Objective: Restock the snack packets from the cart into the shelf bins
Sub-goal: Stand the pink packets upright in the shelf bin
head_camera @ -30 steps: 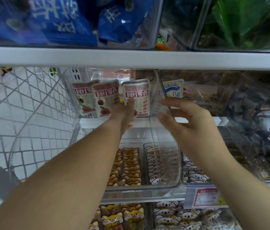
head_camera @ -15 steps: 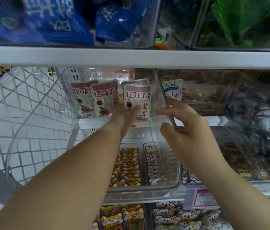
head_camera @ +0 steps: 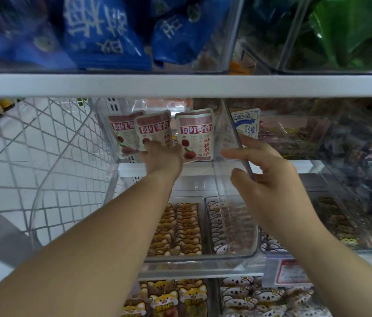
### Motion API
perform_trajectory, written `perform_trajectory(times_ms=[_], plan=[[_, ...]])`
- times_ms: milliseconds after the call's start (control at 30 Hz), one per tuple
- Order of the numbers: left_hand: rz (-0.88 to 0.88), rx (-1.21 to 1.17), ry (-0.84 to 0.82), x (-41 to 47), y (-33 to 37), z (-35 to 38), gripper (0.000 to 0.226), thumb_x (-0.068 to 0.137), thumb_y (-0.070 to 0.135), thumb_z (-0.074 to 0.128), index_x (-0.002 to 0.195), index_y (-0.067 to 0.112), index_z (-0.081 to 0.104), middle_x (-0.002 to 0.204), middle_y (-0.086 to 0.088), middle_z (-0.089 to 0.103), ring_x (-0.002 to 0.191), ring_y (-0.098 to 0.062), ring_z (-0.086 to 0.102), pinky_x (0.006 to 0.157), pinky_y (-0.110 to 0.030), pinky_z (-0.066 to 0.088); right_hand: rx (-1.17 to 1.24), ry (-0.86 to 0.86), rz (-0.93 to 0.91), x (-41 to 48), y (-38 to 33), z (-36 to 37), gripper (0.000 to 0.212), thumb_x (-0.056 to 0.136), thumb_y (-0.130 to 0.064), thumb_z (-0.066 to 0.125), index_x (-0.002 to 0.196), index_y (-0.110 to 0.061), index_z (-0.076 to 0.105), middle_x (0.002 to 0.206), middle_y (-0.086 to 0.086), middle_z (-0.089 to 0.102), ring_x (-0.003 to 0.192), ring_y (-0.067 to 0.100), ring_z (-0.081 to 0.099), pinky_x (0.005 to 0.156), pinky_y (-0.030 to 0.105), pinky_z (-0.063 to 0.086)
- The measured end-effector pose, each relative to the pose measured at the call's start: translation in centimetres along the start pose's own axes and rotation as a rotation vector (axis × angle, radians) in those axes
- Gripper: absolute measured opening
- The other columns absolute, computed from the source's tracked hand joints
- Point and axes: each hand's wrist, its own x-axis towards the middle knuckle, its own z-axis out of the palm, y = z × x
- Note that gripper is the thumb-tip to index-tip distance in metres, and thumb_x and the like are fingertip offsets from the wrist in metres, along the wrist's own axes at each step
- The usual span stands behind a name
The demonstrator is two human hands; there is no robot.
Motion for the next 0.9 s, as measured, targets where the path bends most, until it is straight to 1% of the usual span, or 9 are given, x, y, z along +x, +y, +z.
perform_trajectory(times_ms=[33, 100, 200, 333, 433, 533, 633, 733, 900], plan=[[0.02, 0.047, 0.076, 0.0, -0.2, -0.6, 0.075, 0.091, 0.038, 0.069, 0.149, 0.013, 0.029, 0.151, -0.016, 0.026, 0.133, -0.033, 0.04, 0.111, -0.044, 0.042, 0.006, 0.001, -0.001, 0.0, -0.1, 0.0, 0.031, 0.087, -0.013, 0.056, 0.103, -0.037, 0.069, 0.133, -0.021, 0.046, 0.123, -0.007, 0.043, 0.086, -0.001, 0.042], [0.019, 0.085, 0.124, 0.2, -0.1, -1.7, 0.086, 0.089, 0.036, 0.073, 0.153, 0.012, 0.021, 0.157, -0.017, 0.015, 0.139, -0.033, 0.031, 0.117, -0.042, 0.032, 0.002, -0.002, -0.001, 0.0, -0.2, 0.1, 0.031, 0.089, -0.011, 0.057, 0.102, -0.037, 0.069, 0.134, -0.02, 0.046, 0.121, -0.008, 0.042, 0.084, -0.004, 0.038], [0.027, 0.059, 0.041, 0.3, 0.3, -2.3, 0.089, 0.087, 0.033, 0.076, 0.155, 0.014, 0.021, 0.156, -0.017, 0.018, 0.138, -0.032, 0.033, 0.115, -0.039, 0.032, -0.019, -0.003, 0.005, 0.1, -0.1, 0.2, 0.031, 0.09, -0.011, 0.058, 0.103, -0.037, 0.069, 0.141, -0.013, 0.048, 0.128, 0.002, 0.045, 0.085, -0.001, 0.04], [0.098, 0.087, -0.039, 0.3, -0.2, -2.0, 0.095, 0.085, 0.035, 0.076, 0.157, 0.023, 0.015, 0.159, -0.017, 0.021, 0.145, -0.035, 0.024, 0.121, -0.045, 0.027, -0.01, -0.008, 0.012, 0.0, -0.1, 0.2, 0.031, 0.091, -0.01, 0.058, 0.105, -0.035, 0.069, 0.144, -0.009, 0.048, 0.13, 0.014, 0.049, 0.096, 0.021, 0.048], [0.1, 0.168, -0.109, -0.1, 0.2, -1.9, 0.097, 0.092, 0.031, 0.07, 0.16, 0.029, 0.002, 0.163, -0.016, 0.009, 0.149, -0.036, 0.016, 0.123, -0.047, 0.02, 0.011, 0.001, 0.014, -0.1, -0.1, 0.2, 0.03, 0.091, -0.01, 0.058, 0.103, -0.036, 0.069, 0.143, -0.01, 0.049, 0.133, 0.008, 0.046, 0.099, 0.015, 0.044], [0.099, 0.191, -0.164, -0.5, 0.5, -1.9, 0.096, 0.088, 0.033, 0.072, 0.158, 0.028, 0.007, 0.156, -0.016, 0.026, 0.14, -0.038, 0.035, 0.116, -0.056, 0.034, 0.015, -0.008, 0.01, 0.0, -0.2, 0.2, 0.031, 0.089, -0.013, 0.057, 0.098, -0.042, 0.066, 0.141, -0.011, 0.05, 0.128, 0.005, 0.049, 0.085, 0.004, 0.044], [0.098, 0.18, -0.173, -0.8, 0.4, -1.8, 0.085, 0.086, 0.031, 0.072, 0.151, 0.029, 0.018, 0.148, -0.016, 0.039, 0.133, -0.037, 0.044, 0.113, -0.057, 0.038, 0.002, -0.016, 0.02, 0.0, -0.1, 0.1, 0.032, 0.089, -0.016, 0.057, 0.096, -0.047, 0.063, 0.14, -0.011, 0.05, 0.123, 0.014, 0.055, 0.082, 0.015, 0.047], [0.068, 0.155, -0.116, -0.7, 0.5, -1.6, 0.074, 0.094, 0.032, 0.066, 0.152, 0.027, 0.021, 0.15, -0.015, 0.032, 0.131, -0.036, 0.044, 0.114, -0.044, 0.036, -0.005, -0.014, 0.02, 0.1, 0.0, 0.1, 0.031, 0.09, -0.015, 0.059, 0.098, -0.044, 0.065, 0.14, -0.01, 0.051, 0.109, 0.018, 0.057, 0.074, 0.018, 0.044], [0.061, 0.108, 0.006, -1.0, 1.0, -1.1, 0.07, 0.097, 0.035, 0.064, 0.148, 0.01, 0.023, 0.151, -0.015, 0.026, 0.137, -0.033, 0.034, 0.111, -0.039, 0.032, -0.002, -0.008, 0.024, 0.0, -0.1, 0.1, 0.029, 0.088, -0.017, 0.058, 0.099, -0.043, 0.066, 0.141, -0.011, 0.049, 0.124, 0.013, 0.053, 0.085, 0.011, 0.047]])
